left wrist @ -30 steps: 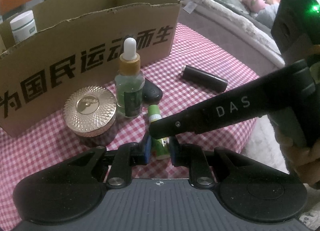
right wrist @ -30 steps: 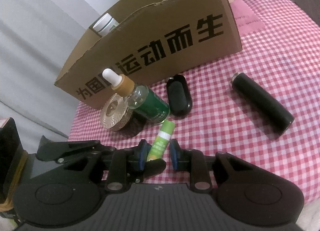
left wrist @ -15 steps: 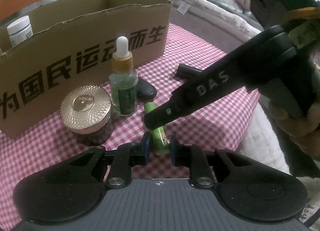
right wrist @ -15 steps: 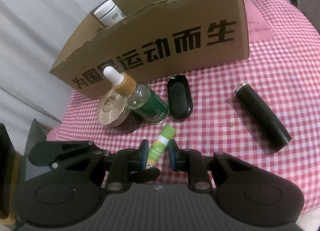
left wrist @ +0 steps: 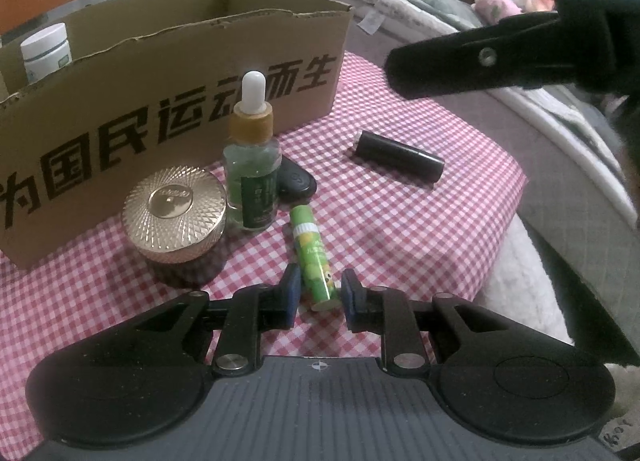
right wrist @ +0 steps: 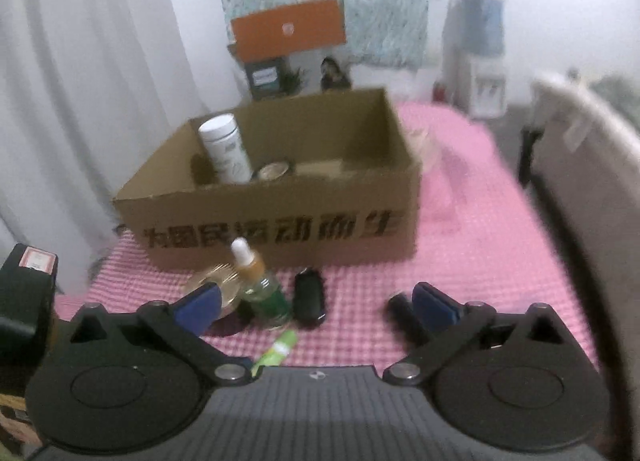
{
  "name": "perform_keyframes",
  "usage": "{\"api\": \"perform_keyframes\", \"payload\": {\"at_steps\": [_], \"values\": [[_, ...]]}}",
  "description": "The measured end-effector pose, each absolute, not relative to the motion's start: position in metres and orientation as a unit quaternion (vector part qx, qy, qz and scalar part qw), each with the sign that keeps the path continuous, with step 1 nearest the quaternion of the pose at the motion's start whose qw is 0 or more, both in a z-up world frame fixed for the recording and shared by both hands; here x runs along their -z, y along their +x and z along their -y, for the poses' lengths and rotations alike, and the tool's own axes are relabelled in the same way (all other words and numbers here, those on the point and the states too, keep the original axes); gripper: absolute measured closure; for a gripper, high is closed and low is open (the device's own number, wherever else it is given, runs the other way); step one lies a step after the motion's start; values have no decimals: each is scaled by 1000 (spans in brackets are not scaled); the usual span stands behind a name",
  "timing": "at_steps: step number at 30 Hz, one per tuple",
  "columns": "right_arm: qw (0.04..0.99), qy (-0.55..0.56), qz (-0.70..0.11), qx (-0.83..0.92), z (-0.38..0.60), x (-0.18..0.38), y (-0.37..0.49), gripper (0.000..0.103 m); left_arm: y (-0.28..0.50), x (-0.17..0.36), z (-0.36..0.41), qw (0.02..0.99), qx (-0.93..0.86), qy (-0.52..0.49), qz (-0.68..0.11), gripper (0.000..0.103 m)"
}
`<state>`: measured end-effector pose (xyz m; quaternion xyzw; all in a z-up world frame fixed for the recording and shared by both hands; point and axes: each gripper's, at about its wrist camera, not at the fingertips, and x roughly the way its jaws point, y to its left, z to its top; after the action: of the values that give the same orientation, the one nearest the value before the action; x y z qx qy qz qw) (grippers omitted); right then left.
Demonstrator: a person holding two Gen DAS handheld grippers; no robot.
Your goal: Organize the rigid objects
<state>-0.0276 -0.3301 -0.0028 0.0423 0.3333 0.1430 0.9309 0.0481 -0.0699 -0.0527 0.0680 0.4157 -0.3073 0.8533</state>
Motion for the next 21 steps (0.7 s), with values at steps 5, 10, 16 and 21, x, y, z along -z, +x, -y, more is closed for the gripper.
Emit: {"api": "perform_keyframes", "payload": {"at_steps": [5,10,16,21], "values": [[946,-33,-304,-104,324,-13,-36,0,44,54,70,860,293,54,-415,81],[955,-59,-270,-106,319,-22,-39,0,42,55,71,868,273,25,-414,81],[942,7,-293,-164,323,-16,-34,0,34,57,76,884,235,-2,-404,81],[890,95,-407,-182,325,18,-1,2,28,58,88,897,207,13,-390,82]]}}
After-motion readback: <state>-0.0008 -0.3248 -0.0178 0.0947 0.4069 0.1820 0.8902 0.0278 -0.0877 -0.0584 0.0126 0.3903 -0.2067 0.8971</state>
